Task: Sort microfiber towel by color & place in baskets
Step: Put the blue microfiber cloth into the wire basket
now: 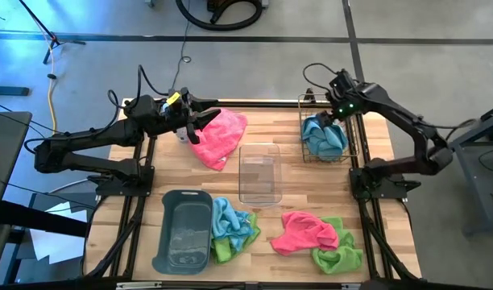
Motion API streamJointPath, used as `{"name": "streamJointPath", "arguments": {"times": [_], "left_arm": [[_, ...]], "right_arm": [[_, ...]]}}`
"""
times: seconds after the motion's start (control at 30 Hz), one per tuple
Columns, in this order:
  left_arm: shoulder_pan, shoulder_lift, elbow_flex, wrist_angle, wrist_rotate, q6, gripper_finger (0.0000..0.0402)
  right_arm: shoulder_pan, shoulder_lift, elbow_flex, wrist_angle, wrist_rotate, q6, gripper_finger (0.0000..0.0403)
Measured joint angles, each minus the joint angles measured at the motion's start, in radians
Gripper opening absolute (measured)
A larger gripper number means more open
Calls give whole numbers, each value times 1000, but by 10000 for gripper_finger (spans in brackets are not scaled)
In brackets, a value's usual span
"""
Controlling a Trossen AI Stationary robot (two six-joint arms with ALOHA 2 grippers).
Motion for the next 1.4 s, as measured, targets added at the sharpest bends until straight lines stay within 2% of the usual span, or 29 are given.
{"name": "streamJointPath", "arguments": {"times": [0.07,0.13,0.3,0.37,0.43,0.6,0.73,0.87,1.0,1.4], "left_arm": [[0,0,0,0,0,0,163],[0,0,0,-1,0,-2,163],[0,0,0,-7,0,-32,163],[0,0,0,-8,0,-61,163],[0,0,0,-9,0,-83,163],[-1,0,0,-14,10,-107,163],[-6,0,0,4,33,-123,163],[-7,0,0,46,94,-116,163],[-12,-1,2,61,159,-114,163],[-48,0,2,50,159,-69,163]], "right_arm": [[0,-29,0,10,-36,17,261],[3,-60,0,38,-118,42,261],[75,-132,-9,192,-420,141,261],[137,-154,-13,268,-478,183,261],[215,-169,-13,357,-490,213,261],[432,-177,-14,640,-478,261,261],[576,-177,-14,863,-398,264,261],[656,-187,-14,1032,-305,243,261],[697,-196,-14,1091,-253,182,261],[715,-196,-14,1088,-180,107,261]]}}
